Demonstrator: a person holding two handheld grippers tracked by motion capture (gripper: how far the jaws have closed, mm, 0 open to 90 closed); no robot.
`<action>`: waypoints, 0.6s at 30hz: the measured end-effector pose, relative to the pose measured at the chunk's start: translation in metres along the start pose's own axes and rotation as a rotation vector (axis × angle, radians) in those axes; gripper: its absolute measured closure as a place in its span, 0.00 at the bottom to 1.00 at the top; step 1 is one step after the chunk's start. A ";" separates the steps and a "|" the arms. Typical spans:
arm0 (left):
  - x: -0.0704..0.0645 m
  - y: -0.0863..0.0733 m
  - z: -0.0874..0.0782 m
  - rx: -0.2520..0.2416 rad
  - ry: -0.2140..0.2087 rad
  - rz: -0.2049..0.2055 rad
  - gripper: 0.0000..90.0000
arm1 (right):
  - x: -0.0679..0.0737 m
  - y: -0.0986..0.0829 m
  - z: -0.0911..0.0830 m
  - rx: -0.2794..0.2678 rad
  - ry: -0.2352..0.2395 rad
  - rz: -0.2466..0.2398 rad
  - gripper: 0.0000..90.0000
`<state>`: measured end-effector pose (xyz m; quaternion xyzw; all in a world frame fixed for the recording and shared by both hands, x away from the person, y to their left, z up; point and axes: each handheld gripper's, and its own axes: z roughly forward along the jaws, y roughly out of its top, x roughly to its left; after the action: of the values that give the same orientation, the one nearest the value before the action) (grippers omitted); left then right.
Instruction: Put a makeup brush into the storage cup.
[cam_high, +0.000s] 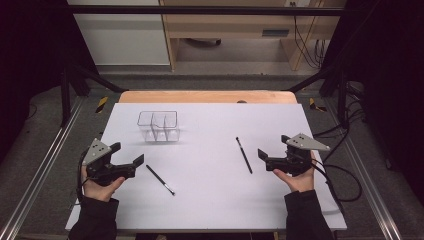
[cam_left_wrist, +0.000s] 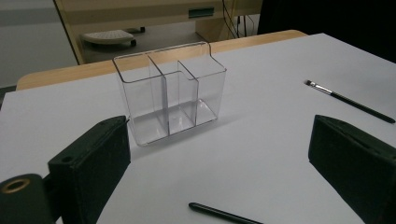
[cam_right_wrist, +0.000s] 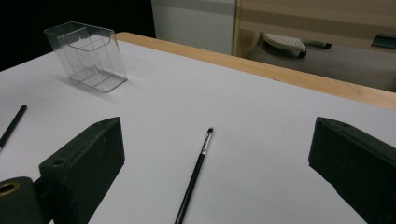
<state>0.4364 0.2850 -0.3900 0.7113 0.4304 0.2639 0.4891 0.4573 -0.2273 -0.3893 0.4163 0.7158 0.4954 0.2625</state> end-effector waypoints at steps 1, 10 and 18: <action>0.000 0.000 0.000 0.001 0.000 -0.001 0.05 | 0.000 0.000 0.000 0.000 0.000 0.000 0.04; -0.002 -0.003 0.002 0.007 -0.002 -0.002 0.06 | -0.003 0.002 -0.006 -0.004 -0.016 0.018 0.05; -0.005 -0.005 0.005 0.021 -0.010 0.004 0.06 | -0.004 0.002 -0.005 0.041 -0.029 0.017 0.05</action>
<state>0.4365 0.2791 -0.3961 0.7186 0.4291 0.2567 0.4833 0.4565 -0.2327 -0.3855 0.4348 0.7184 0.4768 0.2599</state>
